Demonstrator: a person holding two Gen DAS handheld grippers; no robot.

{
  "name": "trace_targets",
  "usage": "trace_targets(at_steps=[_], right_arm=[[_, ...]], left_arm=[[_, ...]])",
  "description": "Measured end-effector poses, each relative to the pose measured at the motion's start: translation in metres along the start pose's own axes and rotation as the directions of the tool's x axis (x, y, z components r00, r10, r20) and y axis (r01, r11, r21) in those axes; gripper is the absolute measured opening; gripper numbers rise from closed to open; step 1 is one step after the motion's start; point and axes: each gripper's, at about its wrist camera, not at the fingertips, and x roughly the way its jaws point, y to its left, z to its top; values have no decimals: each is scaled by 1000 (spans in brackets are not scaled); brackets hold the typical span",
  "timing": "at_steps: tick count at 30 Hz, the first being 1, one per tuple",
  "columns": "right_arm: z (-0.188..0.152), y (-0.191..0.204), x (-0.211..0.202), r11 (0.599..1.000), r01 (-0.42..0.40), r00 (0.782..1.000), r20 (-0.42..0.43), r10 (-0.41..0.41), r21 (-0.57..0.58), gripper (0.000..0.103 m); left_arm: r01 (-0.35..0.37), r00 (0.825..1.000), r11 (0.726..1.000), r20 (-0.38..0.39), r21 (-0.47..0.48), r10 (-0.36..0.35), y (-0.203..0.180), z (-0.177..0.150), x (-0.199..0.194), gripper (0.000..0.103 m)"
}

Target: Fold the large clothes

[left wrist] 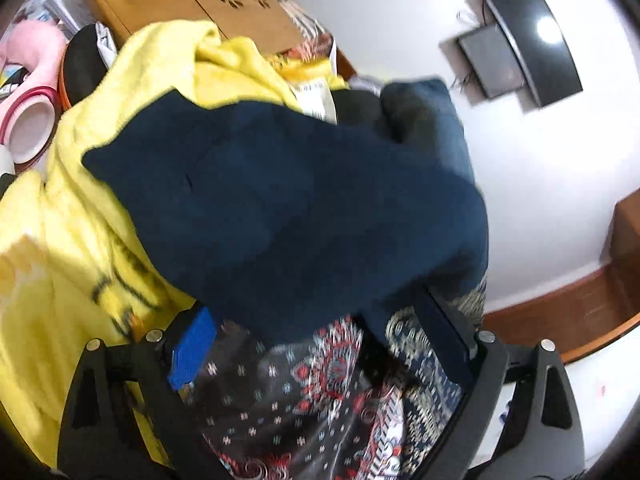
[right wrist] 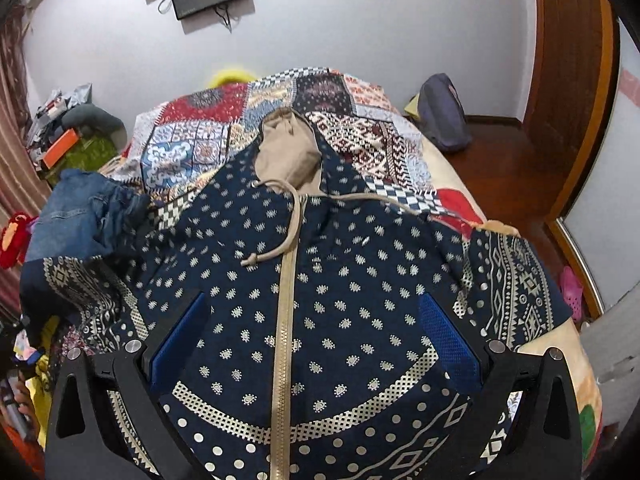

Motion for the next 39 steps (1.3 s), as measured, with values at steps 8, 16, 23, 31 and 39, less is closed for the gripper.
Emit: trace_targets(at_steps=[8, 16, 23, 31, 39], right_arm=[[-3, 12, 10, 998, 31, 999, -21, -32, -59, 103], [-6, 20, -6, 993, 20, 1000, -7, -21, -113, 103], [-6, 17, -29, 993, -17, 999, 36, 21, -115, 103], [1, -8, -50, 994, -38, 995, 87, 47, -98, 103], [4, -55, -55, 999, -36, 995, 94, 38, -23, 103]], left_arm=[[-71, 995, 996, 78, 58, 67, -4, 17, 2, 29], [-217, 961, 903, 243, 372, 131, -96, 5, -33, 2], [-142, 965, 804, 263, 577, -18, -208, -10, -60, 2], [-50, 974, 591, 170, 805, -150, -351, -74, -33, 2], [102, 995, 429, -82, 898, -65, -429, -177, 74, 2]])
